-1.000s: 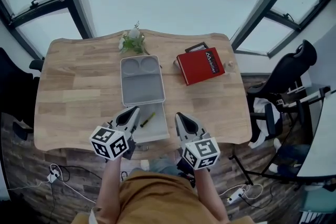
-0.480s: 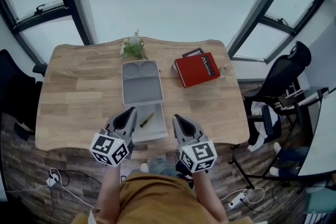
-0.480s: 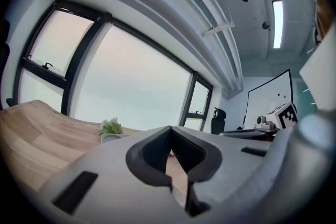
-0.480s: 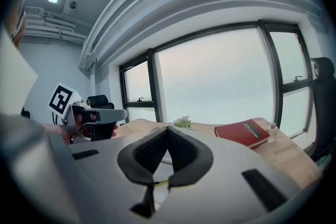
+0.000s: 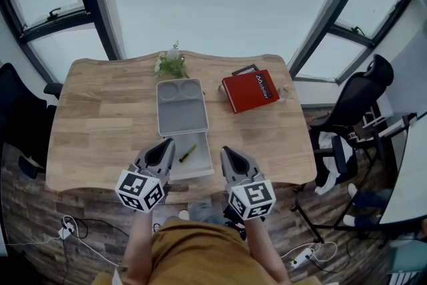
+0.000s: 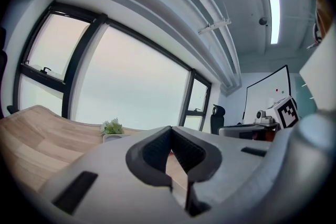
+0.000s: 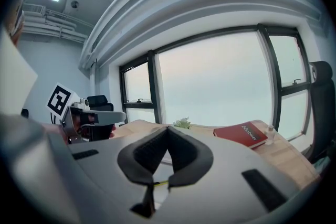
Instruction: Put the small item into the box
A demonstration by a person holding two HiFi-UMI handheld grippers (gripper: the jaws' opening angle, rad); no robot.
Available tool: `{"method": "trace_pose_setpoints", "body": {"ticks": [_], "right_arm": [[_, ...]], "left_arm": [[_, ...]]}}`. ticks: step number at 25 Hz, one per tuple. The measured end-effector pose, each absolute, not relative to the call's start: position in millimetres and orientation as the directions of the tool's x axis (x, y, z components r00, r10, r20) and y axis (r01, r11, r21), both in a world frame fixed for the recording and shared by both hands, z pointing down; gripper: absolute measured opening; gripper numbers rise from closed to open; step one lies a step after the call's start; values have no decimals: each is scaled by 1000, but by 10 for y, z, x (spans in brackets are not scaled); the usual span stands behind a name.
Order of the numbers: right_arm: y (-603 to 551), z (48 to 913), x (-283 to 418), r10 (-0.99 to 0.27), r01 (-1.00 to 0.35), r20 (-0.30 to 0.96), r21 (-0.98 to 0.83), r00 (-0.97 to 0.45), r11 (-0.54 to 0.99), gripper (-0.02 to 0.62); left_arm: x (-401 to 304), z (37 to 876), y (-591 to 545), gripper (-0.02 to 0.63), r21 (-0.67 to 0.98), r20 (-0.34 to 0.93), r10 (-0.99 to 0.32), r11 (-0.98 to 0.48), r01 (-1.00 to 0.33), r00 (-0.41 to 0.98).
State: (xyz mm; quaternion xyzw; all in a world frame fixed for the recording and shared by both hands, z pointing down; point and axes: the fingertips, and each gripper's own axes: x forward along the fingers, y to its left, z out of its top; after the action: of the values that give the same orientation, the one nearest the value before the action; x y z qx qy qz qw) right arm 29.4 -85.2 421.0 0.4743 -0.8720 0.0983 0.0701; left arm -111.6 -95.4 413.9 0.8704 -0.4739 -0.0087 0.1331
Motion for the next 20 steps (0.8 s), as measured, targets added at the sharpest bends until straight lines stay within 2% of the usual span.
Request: {"method": "trace_pose_setpoints", "body": {"ticks": [15, 20], "right_arm": [[-815, 4221, 268, -814, -843, 218, -117, -538, 526, 3], [-807, 4233, 314, -819, -847, 219, -121, -531, 517, 3]], "left_arm": [[-1160, 4175, -925, 5, 260, 122, -824, -511, -819, 553], [-1077, 4227, -894, 5, 218, 158, -807, -533, -817, 569]]}}
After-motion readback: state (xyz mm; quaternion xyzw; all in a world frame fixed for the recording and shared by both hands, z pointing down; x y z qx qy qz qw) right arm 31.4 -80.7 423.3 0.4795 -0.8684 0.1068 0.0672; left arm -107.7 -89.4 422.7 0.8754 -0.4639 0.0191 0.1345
